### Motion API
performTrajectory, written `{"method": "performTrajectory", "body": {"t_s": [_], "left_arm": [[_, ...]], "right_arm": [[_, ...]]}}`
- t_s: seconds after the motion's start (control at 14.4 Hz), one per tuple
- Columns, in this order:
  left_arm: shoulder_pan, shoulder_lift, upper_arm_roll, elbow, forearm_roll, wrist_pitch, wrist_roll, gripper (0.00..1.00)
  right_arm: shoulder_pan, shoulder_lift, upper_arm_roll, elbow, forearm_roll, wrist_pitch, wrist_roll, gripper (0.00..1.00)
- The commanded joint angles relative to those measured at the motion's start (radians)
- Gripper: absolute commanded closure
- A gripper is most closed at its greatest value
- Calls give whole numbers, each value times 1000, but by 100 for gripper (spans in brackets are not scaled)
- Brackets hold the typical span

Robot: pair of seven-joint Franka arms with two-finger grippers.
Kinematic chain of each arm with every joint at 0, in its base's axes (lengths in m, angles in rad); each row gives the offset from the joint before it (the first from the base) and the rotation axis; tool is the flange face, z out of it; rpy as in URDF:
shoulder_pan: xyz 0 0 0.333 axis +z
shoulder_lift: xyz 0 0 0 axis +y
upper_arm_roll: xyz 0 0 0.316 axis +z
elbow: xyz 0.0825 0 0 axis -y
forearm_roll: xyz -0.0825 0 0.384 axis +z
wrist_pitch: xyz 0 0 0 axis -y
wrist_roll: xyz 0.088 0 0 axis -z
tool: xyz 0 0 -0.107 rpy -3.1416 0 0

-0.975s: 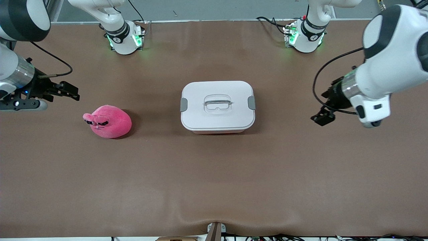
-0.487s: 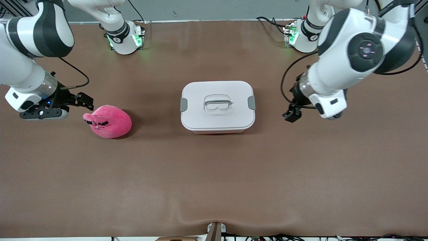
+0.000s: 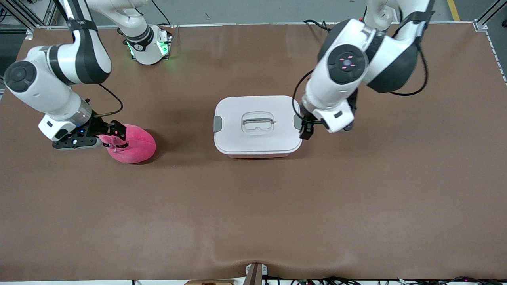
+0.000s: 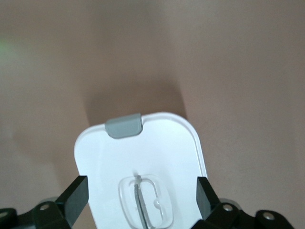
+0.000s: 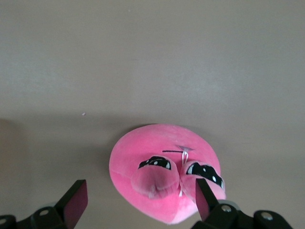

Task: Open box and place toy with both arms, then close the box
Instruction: 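Grasp the lid handle with the left gripper while the right gripper grasps the toy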

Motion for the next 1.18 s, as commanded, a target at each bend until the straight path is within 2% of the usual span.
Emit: {"method": "performTrajectory", "body": {"t_s": [0.0,0.42,0.91,1.11], "left_arm": [[-76,45,6,12,65,45,-124,0],[-147,141,3,12,62,206,-359,0],[-203,201,3,-3,61,281,-466,0],[-213,200,2,-46,59,296,-468,0]], "right_arm": [[1,-11,-2,-38,-20,34,-6,0],[-2,25,-2,-38,-20,37,-8,0],[-2,62,-2,-38,-21,54,-9,0],[1,70,-2,-36,-23,54,-9,0]]}}
